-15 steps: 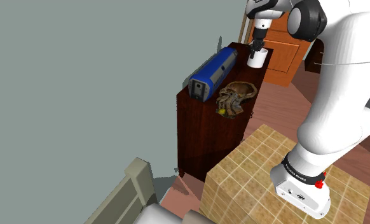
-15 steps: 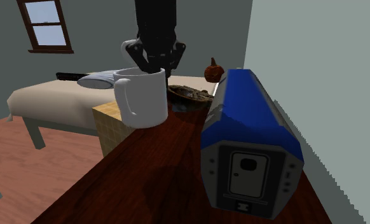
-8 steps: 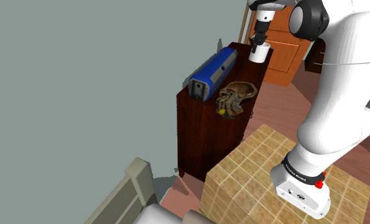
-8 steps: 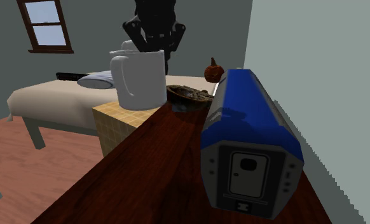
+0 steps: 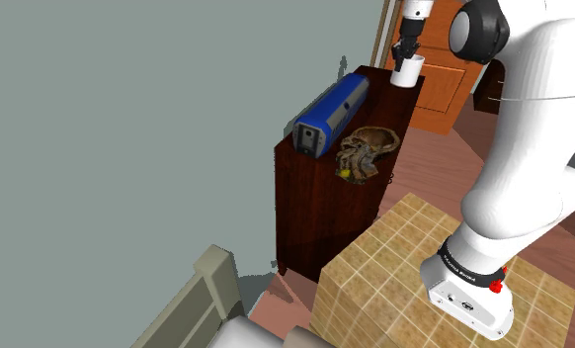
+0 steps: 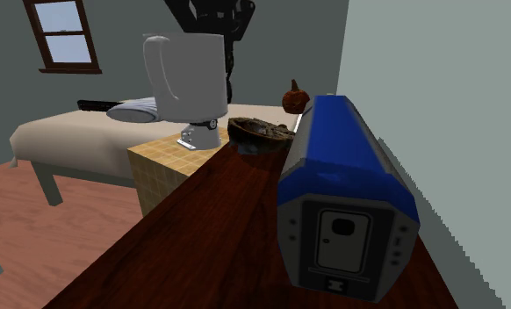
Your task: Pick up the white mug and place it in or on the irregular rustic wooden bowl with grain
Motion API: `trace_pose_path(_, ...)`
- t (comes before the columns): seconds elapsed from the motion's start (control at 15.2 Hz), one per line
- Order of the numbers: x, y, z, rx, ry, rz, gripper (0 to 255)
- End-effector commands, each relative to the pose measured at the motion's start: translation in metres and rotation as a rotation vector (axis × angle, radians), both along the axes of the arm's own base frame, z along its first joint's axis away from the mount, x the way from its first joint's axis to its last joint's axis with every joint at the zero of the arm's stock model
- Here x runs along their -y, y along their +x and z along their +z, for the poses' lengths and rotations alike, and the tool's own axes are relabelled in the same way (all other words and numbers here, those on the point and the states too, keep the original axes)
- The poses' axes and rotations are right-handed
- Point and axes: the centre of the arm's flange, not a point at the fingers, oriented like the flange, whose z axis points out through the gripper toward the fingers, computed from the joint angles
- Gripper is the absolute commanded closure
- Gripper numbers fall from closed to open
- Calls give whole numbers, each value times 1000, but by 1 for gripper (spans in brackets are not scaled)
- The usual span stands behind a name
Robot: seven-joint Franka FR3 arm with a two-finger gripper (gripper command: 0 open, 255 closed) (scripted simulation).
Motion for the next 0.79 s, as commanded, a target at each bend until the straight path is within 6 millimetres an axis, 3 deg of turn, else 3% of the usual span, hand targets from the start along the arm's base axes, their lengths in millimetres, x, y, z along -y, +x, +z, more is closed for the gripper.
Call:
trace_pose_path(0.0,-13,-2,6,0,0,0,255)
trace_pose_path(0.73,-153,-43,15,0,0,0,255)
